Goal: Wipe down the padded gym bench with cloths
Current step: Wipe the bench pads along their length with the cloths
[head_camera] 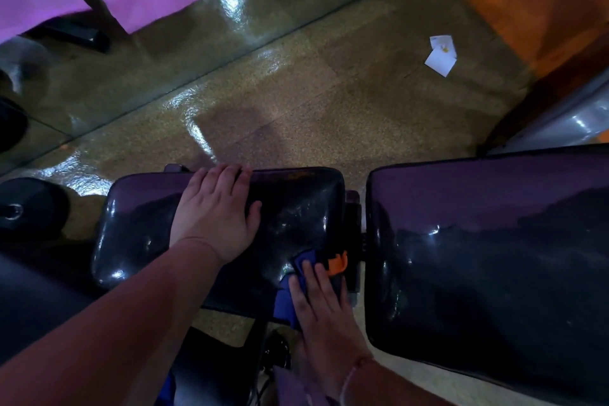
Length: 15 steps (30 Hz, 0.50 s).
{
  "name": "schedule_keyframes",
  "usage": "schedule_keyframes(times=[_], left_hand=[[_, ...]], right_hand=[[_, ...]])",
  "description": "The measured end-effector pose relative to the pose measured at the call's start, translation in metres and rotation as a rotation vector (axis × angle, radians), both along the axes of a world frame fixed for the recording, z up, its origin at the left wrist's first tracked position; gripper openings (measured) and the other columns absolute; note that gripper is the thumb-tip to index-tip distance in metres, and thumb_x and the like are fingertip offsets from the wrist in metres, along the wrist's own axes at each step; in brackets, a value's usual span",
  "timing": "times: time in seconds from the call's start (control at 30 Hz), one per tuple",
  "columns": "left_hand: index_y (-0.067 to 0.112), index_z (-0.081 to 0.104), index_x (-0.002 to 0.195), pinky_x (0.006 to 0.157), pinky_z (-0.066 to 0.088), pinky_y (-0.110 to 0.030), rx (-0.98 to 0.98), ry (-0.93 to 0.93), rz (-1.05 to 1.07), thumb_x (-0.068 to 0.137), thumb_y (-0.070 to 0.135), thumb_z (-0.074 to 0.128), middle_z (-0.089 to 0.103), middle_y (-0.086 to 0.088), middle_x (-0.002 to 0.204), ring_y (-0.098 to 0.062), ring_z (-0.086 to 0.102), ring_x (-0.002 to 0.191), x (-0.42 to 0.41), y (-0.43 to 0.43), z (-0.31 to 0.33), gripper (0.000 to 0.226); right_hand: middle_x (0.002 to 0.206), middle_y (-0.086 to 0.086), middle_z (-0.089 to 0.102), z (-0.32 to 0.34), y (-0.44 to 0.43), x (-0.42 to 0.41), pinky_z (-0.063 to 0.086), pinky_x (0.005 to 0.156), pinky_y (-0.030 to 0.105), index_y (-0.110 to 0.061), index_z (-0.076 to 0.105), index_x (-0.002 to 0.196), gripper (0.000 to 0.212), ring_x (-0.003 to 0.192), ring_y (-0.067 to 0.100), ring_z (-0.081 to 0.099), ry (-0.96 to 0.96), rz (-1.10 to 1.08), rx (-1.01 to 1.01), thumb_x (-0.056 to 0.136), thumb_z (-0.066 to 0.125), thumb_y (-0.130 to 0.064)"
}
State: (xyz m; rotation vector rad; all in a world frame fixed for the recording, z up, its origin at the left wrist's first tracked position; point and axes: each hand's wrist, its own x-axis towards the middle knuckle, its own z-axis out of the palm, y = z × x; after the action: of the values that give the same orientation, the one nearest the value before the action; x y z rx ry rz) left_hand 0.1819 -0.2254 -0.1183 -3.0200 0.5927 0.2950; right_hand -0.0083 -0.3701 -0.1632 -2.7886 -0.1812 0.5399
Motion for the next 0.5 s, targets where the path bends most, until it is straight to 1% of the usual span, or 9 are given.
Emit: schedule_keyframes(times=[0.07, 0.13, 0.17, 0.23, 0.27, 0.33, 0.4, 0.43, 0.5], left_hand=[[0.010, 0.043, 0.132, 0.107, 0.016, -0.039, 0.004, -0.002, 0.001, 0.083, 0.047, 0.028, 0.053, -0.012, 0.131, -0.031, 0.045, 0.123, 0.000, 0.000, 0.000, 0.063], [0.010, 0.044, 0.131, 0.107, 0.017, -0.040, 0.000, -0.004, 0.002, 0.082, 0.046, 0.028, 0.053, -0.013, 0.131, -0.031, 0.045, 0.122, -0.001, 0.000, -0.001, 0.063], [0.010, 0.044, 0.131, 0.108, 0.018, -0.041, -0.003, -0.003, 0.002, 0.082, 0.046, 0.028, 0.053, -0.013, 0.131, -0.031, 0.045, 0.123, -0.001, 0.000, -0.001, 0.063], [0.010, 0.044, 0.132, 0.108, 0.021, -0.043, -0.008, 0.002, 0.004, 0.082, 0.047, 0.028, 0.052, -0.013, 0.132, -0.031, 0.044, 0.124, 0.000, 0.000, -0.001, 0.064], [0.010, 0.043, 0.132, 0.108, 0.021, -0.043, -0.010, 0.004, 0.002, 0.081, 0.047, 0.027, 0.052, -0.013, 0.132, -0.032, 0.043, 0.124, 0.000, -0.001, -0.001, 0.065], [0.011, 0.043, 0.133, 0.108, 0.020, -0.042, -0.005, 0.006, 0.001, 0.082, 0.048, 0.026, 0.052, -0.014, 0.133, -0.031, 0.042, 0.125, 0.000, -0.001, 0.000, 0.065], [0.011, 0.042, 0.134, 0.109, 0.018, -0.041, 0.004, 0.002, -0.001, 0.082, 0.048, 0.026, 0.051, -0.013, 0.134, -0.030, 0.041, 0.127, 0.001, -0.001, 0.001, 0.065], [0.011, 0.042, 0.134, 0.108, 0.017, -0.040, 0.006, -0.001, -0.003, 0.082, 0.049, 0.026, 0.051, -0.013, 0.134, -0.030, 0.041, 0.127, 0.001, -0.001, 0.002, 0.065], [0.011, 0.042, 0.133, 0.107, 0.015, -0.039, 0.011, 0.002, -0.013, 0.083, 0.049, 0.027, 0.051, -0.013, 0.134, -0.031, 0.042, 0.127, 0.001, -0.001, 0.002, 0.065]], right_hand=[[0.159, 0.008, -0.009, 0.002, 0.003, 0.011, 0.022, 0.112, 0.052, -0.018, 0.010, 0.150, 0.092, 0.143, 0.027, 0.005, 0.038, -0.069, 0.004, 0.067, 0.043, -0.039], [0.158, 0.012, 0.008, 0.014, 0.004, 0.038, 0.034, 0.106, 0.054, -0.017, 0.023, 0.147, 0.083, 0.142, 0.029, 0.010, 0.016, -0.202, 0.030, 0.067, 0.040, -0.030], [0.158, 0.012, 0.009, 0.020, 0.004, 0.055, 0.030, 0.109, 0.055, -0.015, 0.020, 0.147, 0.078, 0.143, 0.029, 0.005, 0.038, -0.273, 0.076, 0.073, 0.039, -0.024], [0.159, 0.007, -0.005, 0.033, 0.002, 0.090, 0.012, 0.117, 0.052, -0.018, 0.007, 0.150, 0.071, 0.146, 0.025, -0.010, 0.097, -0.364, 0.143, 0.086, 0.038, -0.017], [0.160, 0.007, -0.005, 0.034, 0.000, 0.102, 0.010, 0.117, 0.052, -0.019, 0.008, 0.150, 0.069, 0.146, 0.025, -0.009, 0.088, -0.367, 0.152, 0.089, 0.038, -0.016], [0.157, 0.014, 0.014, 0.034, -0.003, 0.114, 0.022, 0.112, 0.055, -0.017, 0.026, 0.147, 0.063, 0.145, 0.035, 0.010, 0.010, -0.300, 0.152, 0.086, 0.041, -0.014], [0.143, 0.020, 0.043, 0.027, -0.008, 0.111, 0.044, 0.096, 0.054, -0.013, 0.051, 0.132, 0.056, 0.124, 0.042, 0.045, -0.039, -0.218, 0.171, 0.076, 0.044, -0.013], [0.137, 0.020, 0.051, 0.025, -0.011, 0.105, 0.050, 0.088, 0.050, -0.013, 0.058, 0.124, 0.054, 0.112, 0.041, 0.054, -0.053, -0.165, 0.175, 0.073, 0.044, -0.013], [0.130, 0.017, 0.057, 0.028, -0.018, 0.092, 0.054, 0.082, 0.042, -0.015, 0.064, 0.116, 0.052, 0.101, 0.036, 0.060, -0.067, -0.030, 0.136, 0.069, 0.043, -0.015]])
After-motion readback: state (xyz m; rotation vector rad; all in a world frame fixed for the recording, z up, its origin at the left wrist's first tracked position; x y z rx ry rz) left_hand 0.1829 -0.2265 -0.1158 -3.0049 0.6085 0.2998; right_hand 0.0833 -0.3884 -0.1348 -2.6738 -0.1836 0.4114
